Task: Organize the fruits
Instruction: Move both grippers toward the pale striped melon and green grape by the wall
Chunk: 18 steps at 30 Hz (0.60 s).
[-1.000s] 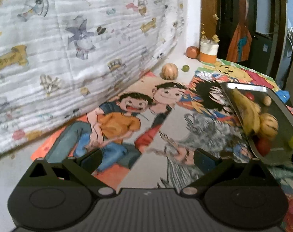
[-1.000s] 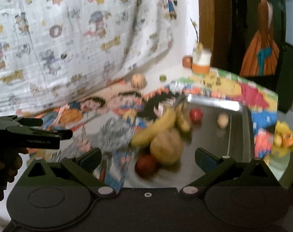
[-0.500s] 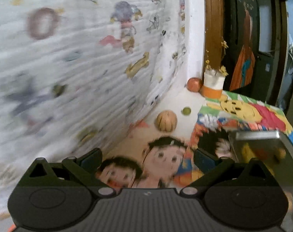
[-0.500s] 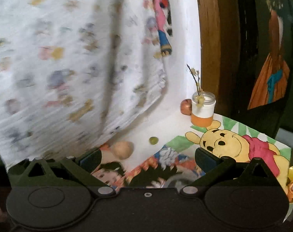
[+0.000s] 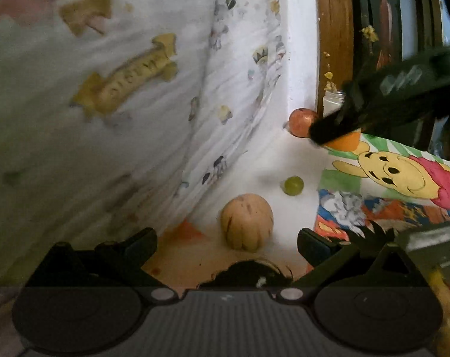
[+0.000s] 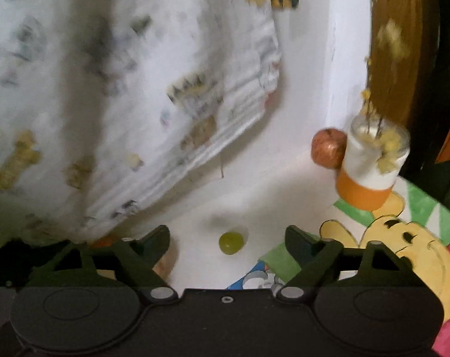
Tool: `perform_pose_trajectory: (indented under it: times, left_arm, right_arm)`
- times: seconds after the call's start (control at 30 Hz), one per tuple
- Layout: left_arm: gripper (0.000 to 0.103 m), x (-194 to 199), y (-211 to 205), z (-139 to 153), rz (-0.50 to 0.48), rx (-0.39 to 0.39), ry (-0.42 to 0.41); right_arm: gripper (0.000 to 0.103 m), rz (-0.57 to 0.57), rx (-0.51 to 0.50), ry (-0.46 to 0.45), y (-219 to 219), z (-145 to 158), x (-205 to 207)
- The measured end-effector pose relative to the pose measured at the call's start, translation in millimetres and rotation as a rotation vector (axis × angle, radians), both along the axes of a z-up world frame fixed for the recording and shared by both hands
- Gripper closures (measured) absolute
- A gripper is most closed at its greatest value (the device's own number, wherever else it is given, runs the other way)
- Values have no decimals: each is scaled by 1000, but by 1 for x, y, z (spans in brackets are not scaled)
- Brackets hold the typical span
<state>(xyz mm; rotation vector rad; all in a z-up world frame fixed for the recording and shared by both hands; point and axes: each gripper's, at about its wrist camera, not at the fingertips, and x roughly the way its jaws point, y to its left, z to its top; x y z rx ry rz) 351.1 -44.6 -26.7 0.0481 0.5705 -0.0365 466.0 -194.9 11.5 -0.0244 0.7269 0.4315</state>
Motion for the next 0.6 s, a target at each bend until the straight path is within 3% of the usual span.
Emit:
perform_pose_trajectory:
  times: [0.3,0.43,0.6]
  left_arm:
    - [5,12,9,-12,-37,-70,-29]
    - [10,10,5,-13,-85,-65,-62]
    - [13,16,2,-14,-128,-86,-39]
  right_arm:
    - [42,1,-49,29,17,-31,22]
    - [43,14,-69,34,23,-41,24]
    - [46,19,-84,32,24,-51,30]
